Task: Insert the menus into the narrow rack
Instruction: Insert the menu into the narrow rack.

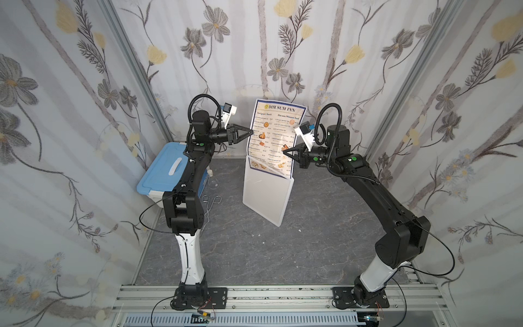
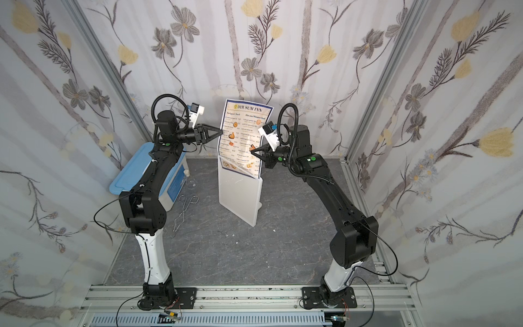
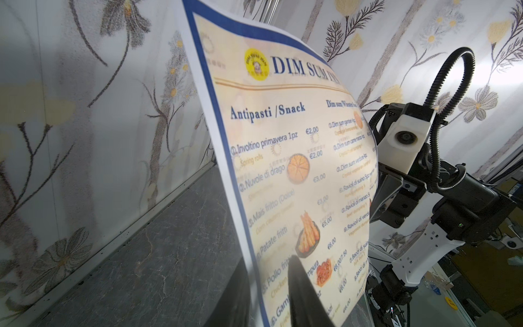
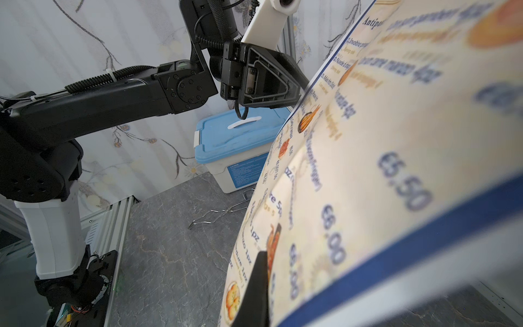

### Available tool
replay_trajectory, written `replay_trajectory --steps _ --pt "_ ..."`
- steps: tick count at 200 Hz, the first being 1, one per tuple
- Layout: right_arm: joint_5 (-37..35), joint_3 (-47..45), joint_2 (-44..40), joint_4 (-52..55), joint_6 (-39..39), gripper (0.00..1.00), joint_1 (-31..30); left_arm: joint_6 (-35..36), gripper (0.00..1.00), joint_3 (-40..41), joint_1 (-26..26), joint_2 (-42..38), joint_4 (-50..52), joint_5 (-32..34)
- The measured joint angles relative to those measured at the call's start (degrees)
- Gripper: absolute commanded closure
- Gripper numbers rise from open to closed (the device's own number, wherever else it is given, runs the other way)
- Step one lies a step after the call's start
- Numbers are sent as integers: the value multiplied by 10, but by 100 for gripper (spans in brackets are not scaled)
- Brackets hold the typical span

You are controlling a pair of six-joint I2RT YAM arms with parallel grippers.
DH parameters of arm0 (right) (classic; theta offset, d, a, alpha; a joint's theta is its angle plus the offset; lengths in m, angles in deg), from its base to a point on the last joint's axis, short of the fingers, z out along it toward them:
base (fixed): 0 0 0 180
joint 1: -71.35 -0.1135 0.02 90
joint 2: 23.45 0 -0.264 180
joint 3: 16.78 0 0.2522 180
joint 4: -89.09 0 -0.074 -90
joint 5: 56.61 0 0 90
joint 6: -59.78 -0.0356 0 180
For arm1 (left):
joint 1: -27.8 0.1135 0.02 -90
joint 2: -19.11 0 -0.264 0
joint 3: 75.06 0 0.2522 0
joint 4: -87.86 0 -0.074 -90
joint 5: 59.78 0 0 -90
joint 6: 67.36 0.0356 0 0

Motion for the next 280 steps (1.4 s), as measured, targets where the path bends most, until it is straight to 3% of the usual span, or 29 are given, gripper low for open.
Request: replay_trajectory --steps 51,91,122,178,260,280 --pt "-5 0 0 2 5 100 0 0 94 0 -12 0 -4 -4" --pt "-12 8 -3 11 11 87 0 6 100 -12 -6 0 5 -5" --pt "-13 38 5 24 19 85 1 12 100 -17 -7 0 7 -4" --pt "-15 54 12 46 24 100 1 15 100 -17 -8 0 7 -5" --pt "-16 8 -11 39 24 100 0 16 100 -23 -11 0 11 -9" --pt "-17 -13 -22 28 23 100 0 22 95 -23 -13 0 19 -11"
